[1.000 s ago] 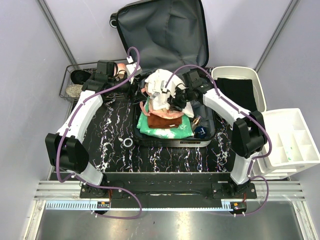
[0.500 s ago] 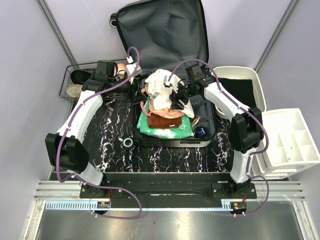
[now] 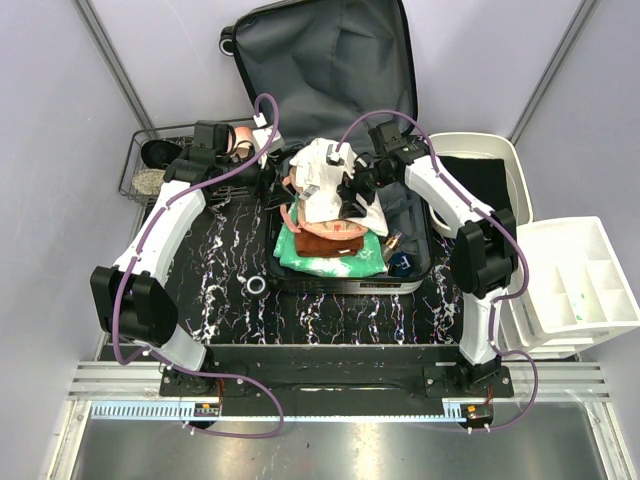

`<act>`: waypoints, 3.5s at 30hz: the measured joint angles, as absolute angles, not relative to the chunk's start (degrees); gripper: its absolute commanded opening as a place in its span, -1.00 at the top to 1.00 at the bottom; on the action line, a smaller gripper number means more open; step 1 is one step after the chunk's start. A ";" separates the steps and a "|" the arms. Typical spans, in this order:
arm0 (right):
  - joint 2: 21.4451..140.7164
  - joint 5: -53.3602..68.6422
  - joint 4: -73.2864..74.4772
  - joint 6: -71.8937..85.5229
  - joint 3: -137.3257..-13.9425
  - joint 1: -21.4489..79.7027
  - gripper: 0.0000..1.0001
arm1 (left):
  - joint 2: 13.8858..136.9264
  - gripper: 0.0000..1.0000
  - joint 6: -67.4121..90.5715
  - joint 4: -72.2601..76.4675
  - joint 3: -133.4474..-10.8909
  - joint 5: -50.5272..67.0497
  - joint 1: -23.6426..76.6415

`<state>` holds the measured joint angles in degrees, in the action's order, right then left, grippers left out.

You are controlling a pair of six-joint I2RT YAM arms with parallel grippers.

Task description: Open, take out, and arrange the luggage

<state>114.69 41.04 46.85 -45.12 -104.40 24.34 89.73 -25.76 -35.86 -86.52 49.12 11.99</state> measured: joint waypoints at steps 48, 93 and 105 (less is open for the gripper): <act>107.77 26.13 40.25 -47.18 -115.90 15.20 1.00 | 89.73 -0.48 -26.72 -36.38 -86.54 49.39 11.79; 126.82 19.62 35.86 -70.32 -131.52 -10.48 1.00 | 91.29 -0.47 -25.43 -36.49 -86.56 50.17 11.57; 118.43 18.44 40.38 -79.42 -100.49 -9.69 -0.05 | 91.79 -0.47 -25.02 -36.56 -87.42 50.19 11.53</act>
<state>118.43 18.44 40.38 -79.42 -100.49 -9.69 91.79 -25.02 -36.56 -87.42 50.19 11.53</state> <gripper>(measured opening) 0.111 0.738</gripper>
